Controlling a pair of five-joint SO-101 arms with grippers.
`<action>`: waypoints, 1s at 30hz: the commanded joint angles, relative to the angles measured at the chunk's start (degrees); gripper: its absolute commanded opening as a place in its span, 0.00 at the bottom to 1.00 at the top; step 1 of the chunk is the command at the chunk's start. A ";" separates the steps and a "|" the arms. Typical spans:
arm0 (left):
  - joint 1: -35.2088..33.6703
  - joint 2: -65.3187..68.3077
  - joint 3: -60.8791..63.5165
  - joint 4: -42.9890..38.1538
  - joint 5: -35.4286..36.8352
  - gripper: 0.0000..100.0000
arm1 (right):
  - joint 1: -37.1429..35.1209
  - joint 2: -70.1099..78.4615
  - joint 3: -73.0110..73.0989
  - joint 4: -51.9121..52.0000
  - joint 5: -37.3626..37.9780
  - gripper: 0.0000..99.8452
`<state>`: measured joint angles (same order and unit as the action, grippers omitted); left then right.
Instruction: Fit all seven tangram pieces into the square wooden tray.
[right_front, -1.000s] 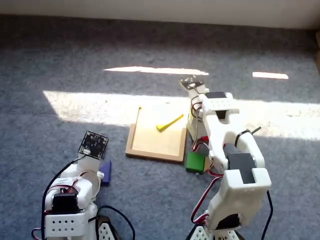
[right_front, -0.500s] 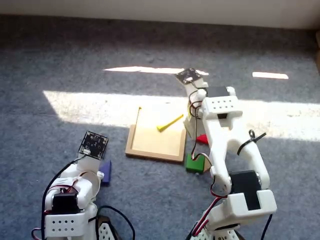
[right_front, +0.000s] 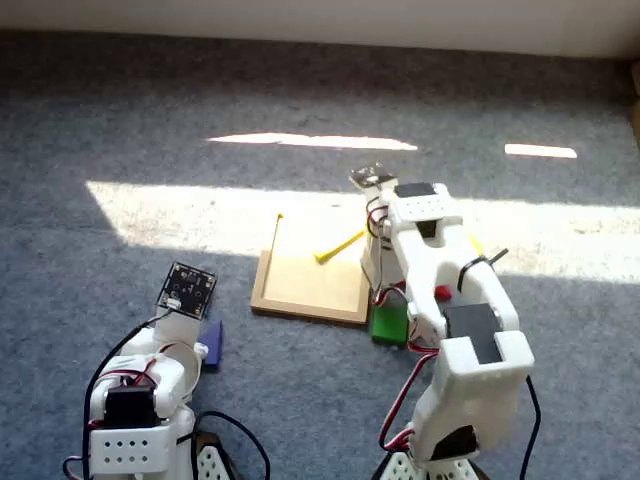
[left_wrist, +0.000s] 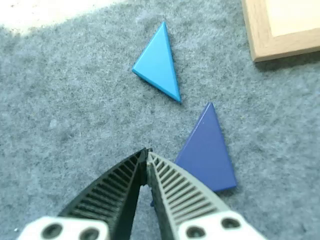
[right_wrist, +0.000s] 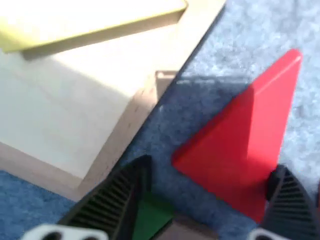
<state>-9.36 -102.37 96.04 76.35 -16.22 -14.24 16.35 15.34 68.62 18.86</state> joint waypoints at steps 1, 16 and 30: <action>-0.57 -1.63 1.19 0.26 -0.53 0.01 | 2.42 0.13 -3.30 -3.74 -0.35 0.35; -0.57 -1.63 1.19 0.26 -0.53 0.01 | 3.47 0.66 -4.79 -6.99 -0.70 0.32; -0.57 -1.63 1.19 0.26 -0.53 0.01 | 3.74 0.66 -5.05 -7.16 -3.78 0.16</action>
<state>-9.36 -102.37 96.04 76.35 -16.22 -11.87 17.41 14.02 64.31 15.78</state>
